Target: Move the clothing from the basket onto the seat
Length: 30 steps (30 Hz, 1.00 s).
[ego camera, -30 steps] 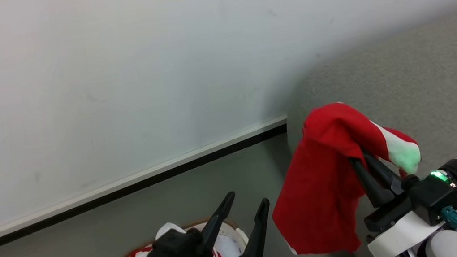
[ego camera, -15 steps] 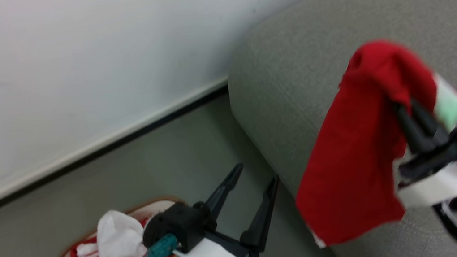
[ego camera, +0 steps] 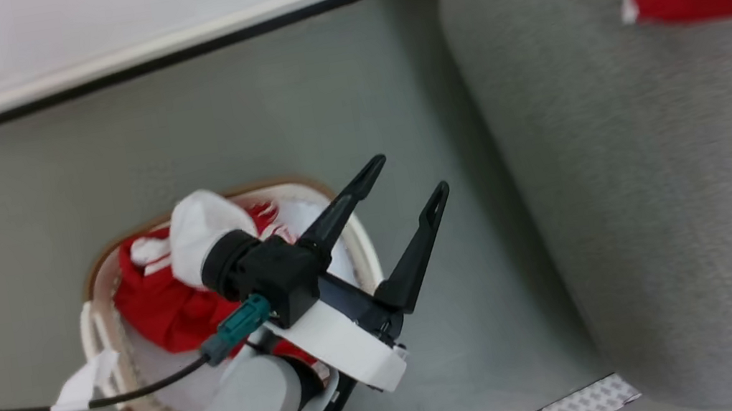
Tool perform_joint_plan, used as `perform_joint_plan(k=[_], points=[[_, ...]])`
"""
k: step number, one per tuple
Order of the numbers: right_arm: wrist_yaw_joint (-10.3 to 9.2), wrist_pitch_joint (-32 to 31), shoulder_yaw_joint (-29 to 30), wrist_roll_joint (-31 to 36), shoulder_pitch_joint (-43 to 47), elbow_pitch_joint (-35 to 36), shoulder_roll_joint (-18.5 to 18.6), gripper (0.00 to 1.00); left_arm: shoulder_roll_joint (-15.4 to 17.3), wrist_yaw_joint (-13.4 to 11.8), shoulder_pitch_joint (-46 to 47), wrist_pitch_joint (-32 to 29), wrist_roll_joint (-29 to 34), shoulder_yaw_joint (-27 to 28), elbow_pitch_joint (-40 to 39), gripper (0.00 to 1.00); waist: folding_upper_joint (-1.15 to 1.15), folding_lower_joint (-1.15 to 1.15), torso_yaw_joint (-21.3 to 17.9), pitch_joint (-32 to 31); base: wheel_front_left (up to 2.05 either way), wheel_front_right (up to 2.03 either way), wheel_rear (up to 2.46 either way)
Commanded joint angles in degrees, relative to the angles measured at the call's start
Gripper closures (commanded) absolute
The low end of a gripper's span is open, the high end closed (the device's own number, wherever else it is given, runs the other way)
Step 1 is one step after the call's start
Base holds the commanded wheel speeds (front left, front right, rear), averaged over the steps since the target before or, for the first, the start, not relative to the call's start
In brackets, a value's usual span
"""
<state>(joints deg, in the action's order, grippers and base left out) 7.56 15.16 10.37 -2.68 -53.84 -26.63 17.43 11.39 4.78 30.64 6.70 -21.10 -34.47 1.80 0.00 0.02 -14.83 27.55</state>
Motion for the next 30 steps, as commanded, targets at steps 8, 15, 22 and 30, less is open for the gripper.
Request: perform_joint_plan(k=[8, 15, 22, 30], points=[[-0.14, -0.75, 20.26, 5.01, -10.78, -19.31, 3.88, 0.88, 0.61, -0.03, 1.69, 1.43, 0.82, 0.22, 0.51, 0.0, 0.0, -0.02, 11.37, 10.54, 0.0, 0.0, 0.0], [-0.14, 0.14, 34.23, 12.67, -8.62, -26.0, 0.59, 0.0, 1.48, -0.45, -0.48, 3.19, -0.26, 0.72, 1.93, 0.0, 0.0, -0.02, 12.1, 8.51, 0.0, 0.0, 0.0], [-0.14, 0.06, 28.17, 13.02, 1.21, -18.39, -6.37, 0.0, 2.31, -1.16, -4.08, 4.62, -2.5, 1.86, 4.18, 0.0, 0.0, -0.02, 8.97, -0.23, 0.0, 0.0, 0.0], [-0.14, 0.07, 15.34, 9.02, 17.3, -6.64, -12.0, 0.0, 3.28, -3.11, -11.76, 7.41, -5.03, 4.92, 6.12, 0.0, 0.0, -0.02, 6.09, -12.32, 0.0, 0.0, 0.0]])
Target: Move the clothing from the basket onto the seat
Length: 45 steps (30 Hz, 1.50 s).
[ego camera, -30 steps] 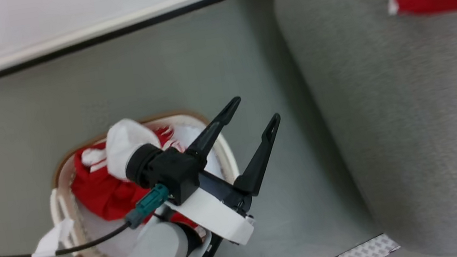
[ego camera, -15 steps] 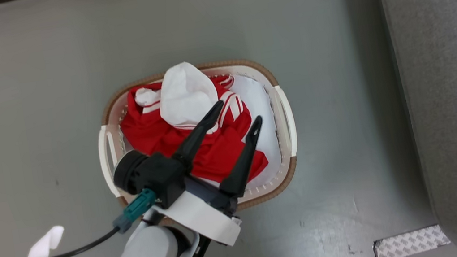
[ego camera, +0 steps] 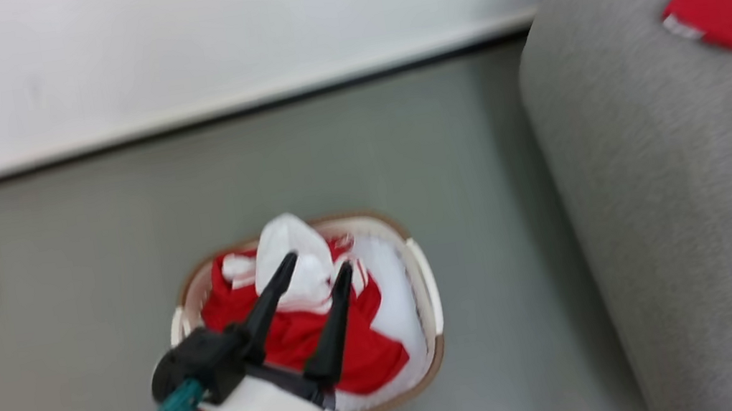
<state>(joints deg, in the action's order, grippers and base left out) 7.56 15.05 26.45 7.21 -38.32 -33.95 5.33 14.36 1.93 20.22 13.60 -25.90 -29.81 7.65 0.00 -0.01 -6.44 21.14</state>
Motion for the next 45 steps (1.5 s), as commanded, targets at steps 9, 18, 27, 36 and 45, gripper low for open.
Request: perform_joint_plan(k=[9, 18, 27, 36, 45], points=[[-0.14, 0.1, -13.88, -5.84, 22.67, 12.1, -1.48, 0.0, -1.72, -3.06, -13.93, 1.53, -1.32, 8.07, -0.22, 0.0, 0.0, 0.01, -1.47, -19.37, 0.0, 0.0, 0.0], [-0.14, 0.1, -25.81, -10.76, 35.46, 18.81, -2.34, 0.0, -6.43, -2.89, -26.25, 1.55, 6.1, 21.27, -2.81, 0.0, 0.0, 0.01, 0.34, -23.99, 0.0, 0.0, 0.0], [-0.14, 0.1, -35.95, -15.23, 39.3, 17.54, -2.31, 0.0, -10.2, 0.64, -30.15, 1.56, 10.4, 28.5, -1.41, 0.0, 0.0, 0.01, 1.37, -25.07, 0.0, 0.0, 0.0], [-0.14, 0.1, -36.86, -15.55, 37.74, 17.96, -2.35, 0.0, -11.21, 2.75, -29.29, 1.56, 11.78, 29.9, -0.37, 0.0, 0.0, 0.01, 1.29, -23.52, 0.0, 0.0, 0.0], [-0.14, 0.11, -33.74, -14.5, 32.81, 21.05, -2.36, 0.0, -11.32, 4.32, -19.33, 1.56, 14.43, 25.36, 5.2, 0.0, 0.0, 0.01, 0.44, -10.66, 0.0, 0.0, 0.0]])
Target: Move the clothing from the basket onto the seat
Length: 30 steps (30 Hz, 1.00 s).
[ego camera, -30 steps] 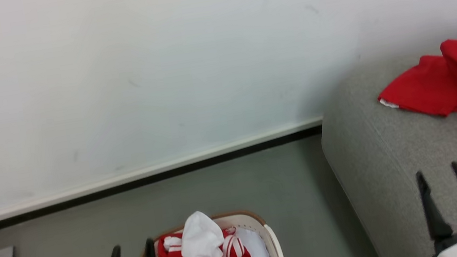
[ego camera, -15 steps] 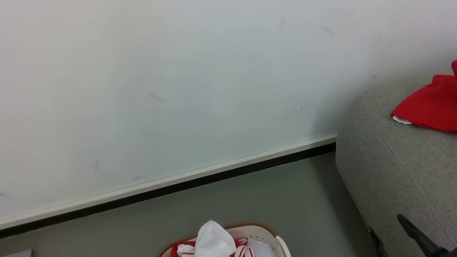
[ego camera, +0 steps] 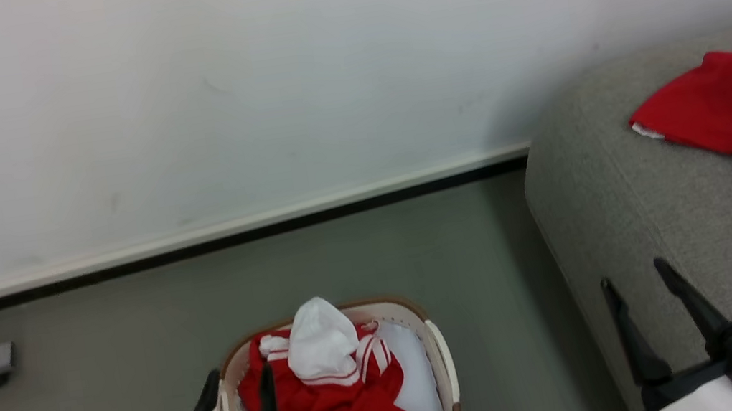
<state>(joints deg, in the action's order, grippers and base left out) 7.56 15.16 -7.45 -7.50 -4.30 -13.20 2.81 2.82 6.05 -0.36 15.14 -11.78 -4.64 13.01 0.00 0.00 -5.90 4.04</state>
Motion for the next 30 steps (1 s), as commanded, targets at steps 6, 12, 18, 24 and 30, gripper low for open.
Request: perform_joint_plan(k=[6, 12, 18, 24, 30], points=[[-0.14, -0.02, 3.37, 1.22, -7.98, 4.82, 0.11, 0.0, 1.7, 0.96, 17.7, -0.31, 3.31, -4.64, 8.01, 0.0, 0.0, 0.0, -0.06, 22.45, 0.0, 0.0, 0.0], [-0.14, -0.02, 4.94, 1.3, -13.41, 8.96, 0.12, 0.0, 3.5, 1.27, 32.93, -3.79, 5.18, -8.22, 18.69, 0.0, 0.0, 0.0, -0.49, 34.86, 0.0, 0.0, 0.0], [-0.14, -0.02, 4.19, 1.02, -16.13, 11.25, 0.13, 0.0, 5.43, 1.38, 43.7, -5.32, 5.87, -9.39, 29.62, 0.0, 0.0, 0.0, -1.65, 41.44, 0.0, 0.0, 0.0], [-0.14, -0.01, 3.71, 0.32, -16.75, 12.13, 0.13, 0.0, 7.22, 1.14, 50.46, -4.03, 6.14, -9.26, 38.04, 0.0, 0.0, 0.0, -2.8, 43.88, 0.0, 0.0, 0.0], [-0.14, -0.01, 3.5, 0.0, -16.94, 12.53, 0.1, 0.0, 8.95, 0.38, 54.86, -2.72, 6.69, -9.52, 43.18, 0.0, 0.0, 0.0, -3.95, 45.65, 0.0, 0.0, 0.0]])
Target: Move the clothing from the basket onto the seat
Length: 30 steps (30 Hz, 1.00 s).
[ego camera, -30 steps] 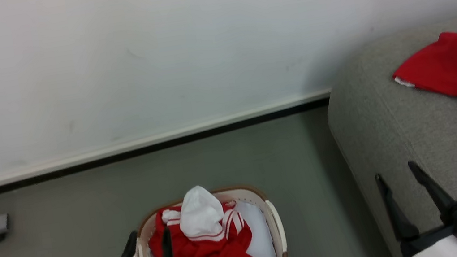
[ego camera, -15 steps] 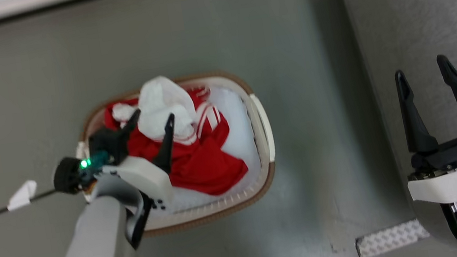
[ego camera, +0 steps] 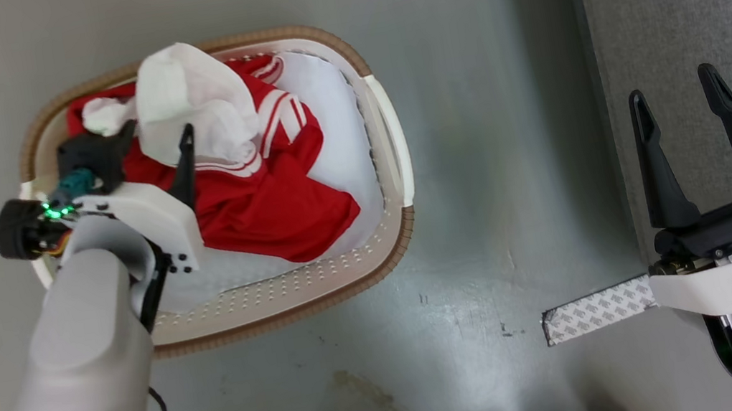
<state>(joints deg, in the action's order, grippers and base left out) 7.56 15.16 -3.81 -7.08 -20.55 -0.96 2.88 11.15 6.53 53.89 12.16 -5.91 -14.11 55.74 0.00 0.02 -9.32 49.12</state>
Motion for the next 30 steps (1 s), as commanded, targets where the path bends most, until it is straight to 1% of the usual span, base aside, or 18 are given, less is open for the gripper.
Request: perform_joint_plan(k=[1, 6, 10, 11, 12, 13, 17, 21, 25, 30], points=[[-0.14, -0.01, -0.2, -0.5, -0.72, 0.36, 0.03, 0.0, 0.72, -0.12, 1.2, 0.54, 0.8, -0.13, 1.02, 0.0, 0.0, -0.02, -0.72, 0.84, 0.0, 0.0, 0.0], [-0.14, -0.01, -0.29, -1.11, -0.61, 0.39, 0.03, 0.0, 1.27, 0.15, 3.63, 0.95, 0.9, -1.11, 3.98, 0.0, 0.0, -0.02, -1.46, 1.94, 0.0, 0.0, 0.0], [-0.14, -0.01, -0.36, -1.45, -0.22, 0.26, 0.03, 0.0, 0.66, 0.54, 4.87, 0.47, 0.05, -2.38, 6.31, 0.0, 0.0, -0.02, -1.78, 2.65, 0.0, 0.0, 0.0], [-0.14, -0.01, -0.34, -1.43, -0.12, 0.25, 0.04, 0.0, 0.44, 0.69, 5.04, 0.15, -0.26, -2.72, 6.87, 0.25, 0.0, -0.02, -1.8, 2.81, 0.0, 0.0, 0.0], [-0.14, -0.02, -0.32, -1.59, -0.05, 0.28, 0.03, 0.0, 0.26, 0.79, 5.3, 0.17, -0.4, -3.13, 7.41, 0.65, 0.0, -0.02, -1.81, 2.96, 0.0, 0.0, 0.0], [-0.14, -0.02, -0.32, -1.6, -0.02, 0.21, 0.03, 0.0, 0.12, 0.84, 5.58, 0.25, -0.61, -3.62, 7.93, 1.0, 0.0, -0.02, -1.8, 3.08, 0.0, 0.0, 0.0], [-0.14, -0.02, -0.04, -1.27, -0.32, -0.34, 0.04, 0.0, -1.23, 0.96, 5.9, 0.92, -2.21, -5.13, 8.81, 1.0, 0.0, -0.02, -1.32, 2.58, 0.0, 0.0, 0.0], [-0.14, -0.01, 0.3, -1.0, -0.37, -0.92, 0.04, 0.0, -2.6, 1.0, 3.76, 2.17, -6.37, -7.55, 6.57, 1.0, 0.0, -0.02, -0.13, -0.47, 0.0, 0.0, 0.0], [-0.14, -0.01, -0.53, -1.35, 0.21, -2.18, 0.04, 0.0, -2.41, 0.97, -0.27, 2.8, -12.68, -9.72, 1.71, 1.0, 0.0, -0.02, 0.58, -6.08, 0.0, 0.0, 0.0], [-0.14, -0.01, -1.59, -2.27, 1.76, -4.26, 0.07, 0.0, -0.09, 0.94, -7.77, 2.93, -19.83, -13.82, -6.66, 1.0, 0.0, -0.02, 0.91, -15.46, 0.0, 0.0, 0.0]])
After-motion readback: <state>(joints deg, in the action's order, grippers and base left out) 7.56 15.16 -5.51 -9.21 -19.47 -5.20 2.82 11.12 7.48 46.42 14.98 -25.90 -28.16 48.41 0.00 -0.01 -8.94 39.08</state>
